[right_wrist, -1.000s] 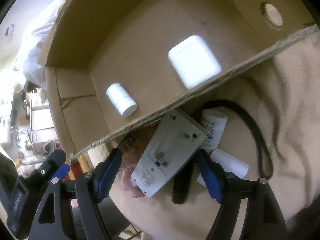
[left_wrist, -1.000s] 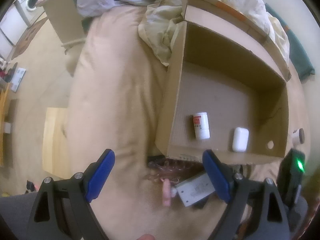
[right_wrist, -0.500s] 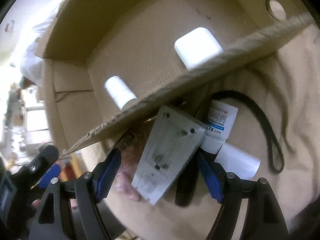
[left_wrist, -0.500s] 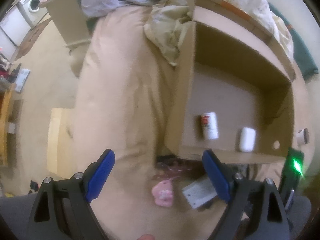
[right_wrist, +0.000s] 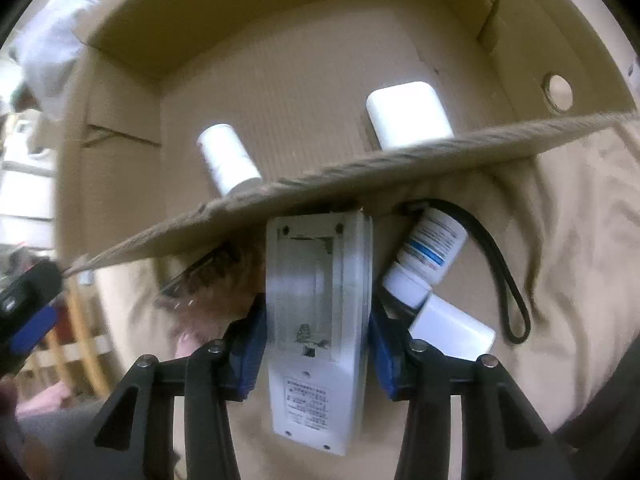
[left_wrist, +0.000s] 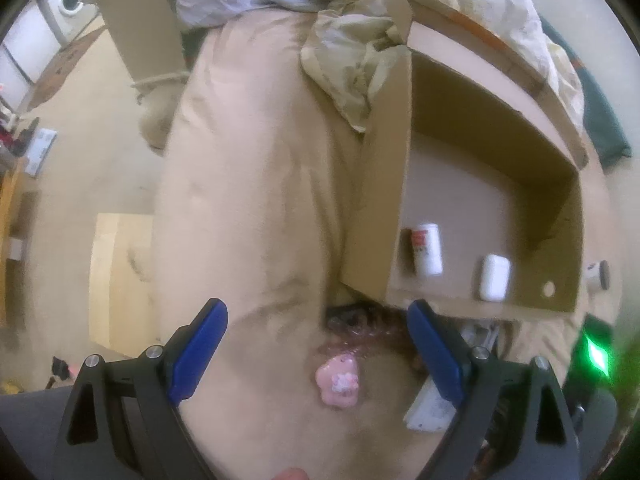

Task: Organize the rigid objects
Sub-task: 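Grasp the white battery charger with the right gripper, then grasp the pink heart keychain with the left gripper while the right gripper holds the charger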

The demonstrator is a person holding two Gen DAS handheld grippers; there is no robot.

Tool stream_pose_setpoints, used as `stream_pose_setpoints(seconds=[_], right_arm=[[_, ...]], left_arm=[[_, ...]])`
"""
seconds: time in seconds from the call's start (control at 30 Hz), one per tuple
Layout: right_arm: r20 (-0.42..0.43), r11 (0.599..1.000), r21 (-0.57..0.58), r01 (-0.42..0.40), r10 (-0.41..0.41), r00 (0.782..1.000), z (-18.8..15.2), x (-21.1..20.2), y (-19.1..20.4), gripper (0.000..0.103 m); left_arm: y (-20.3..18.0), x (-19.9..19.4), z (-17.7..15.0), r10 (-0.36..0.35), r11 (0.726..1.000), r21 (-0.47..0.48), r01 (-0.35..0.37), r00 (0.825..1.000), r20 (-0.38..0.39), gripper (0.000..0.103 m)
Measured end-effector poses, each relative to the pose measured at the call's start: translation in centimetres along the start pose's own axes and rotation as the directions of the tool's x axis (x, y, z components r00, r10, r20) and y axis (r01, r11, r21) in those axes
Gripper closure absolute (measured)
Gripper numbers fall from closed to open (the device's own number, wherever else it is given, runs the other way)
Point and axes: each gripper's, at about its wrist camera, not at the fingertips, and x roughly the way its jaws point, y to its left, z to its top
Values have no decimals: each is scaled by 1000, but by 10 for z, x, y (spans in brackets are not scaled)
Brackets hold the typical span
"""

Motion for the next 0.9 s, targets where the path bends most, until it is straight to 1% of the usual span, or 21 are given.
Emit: stream_pose_setpoints(seconds=[0.03, 0.13, 0.17, 0.23, 0.3, 0.33, 0.43, 0.53, 0.6, 0.63, 0.7, 0.77, 0.83, 0.9], right_arm=[[5, 999, -15, -46, 46, 999, -2, -7, -4, 54], [18, 988, -63, -140, 141, 990, -10, -26, -19, 54], [20, 985, -76, -157, 159, 987, -13, -30, -23, 54], [22, 979, -124, -160, 164, 986, -18, -40, -30, 54], [32, 975, -154, -159, 166, 986, -22, -52, -39, 54], [39, 974, -173, -145, 153, 987, -27, -51, -39, 54], [59, 966, -226, -127, 143, 988, -23, -61, -49, 54], [85, 953, -282, -110, 139, 987, -24, -63, -54, 54], [99, 944, -317, -92, 130, 987, -17, -71, -62, 54], [105, 942, -322, -90, 130, 986, -16, -72, -65, 54], [105, 944, -311, -113, 152, 983, -15, -75, -77, 54], [104, 950, -271, -154, 188, 977, -13, -74, -82, 54], [97, 952, -234, -195, 223, 970, -15, -77, -89, 54], [80, 955, -198, -220, 239, 968, -16, -73, -92, 54]], left_arm=[[-1, -1, -1, -5, 1000, 5, 5, 1000, 0, 13], [-2, -6, -8, -23, 1000, 21, 23, 1000, -1, 13], [-2, -7, -10, -35, 999, 28, 35, 999, -5, 13], [-5, -12, -20, -57, 996, 62, 57, 998, -5, 13], [-9, -10, -31, -30, 995, 93, 30, 1000, 1, 13], [-10, -5, -36, -21, 995, 98, 23, 1000, -16, 13], [-9, 15, -50, -40, 996, 78, 48, 994, -99, 13], [-10, 26, -54, -18, 997, 68, 27, 992, -122, 13], [-12, 33, -53, -8, 998, 65, 17, 991, -134, 14], [-14, 37, -51, 8, 998, 67, 1, 991, -133, 14], [-18, 45, -51, 41, 996, 83, -30, 990, -136, 16], [-24, 56, -51, 55, 994, 106, -39, 986, -159, 22], [-31, 71, -54, 57, 991, 132, -30, 978, -202, 27], [-34, 81, -55, 98, 987, 142, -69, 974, -206, 28]])
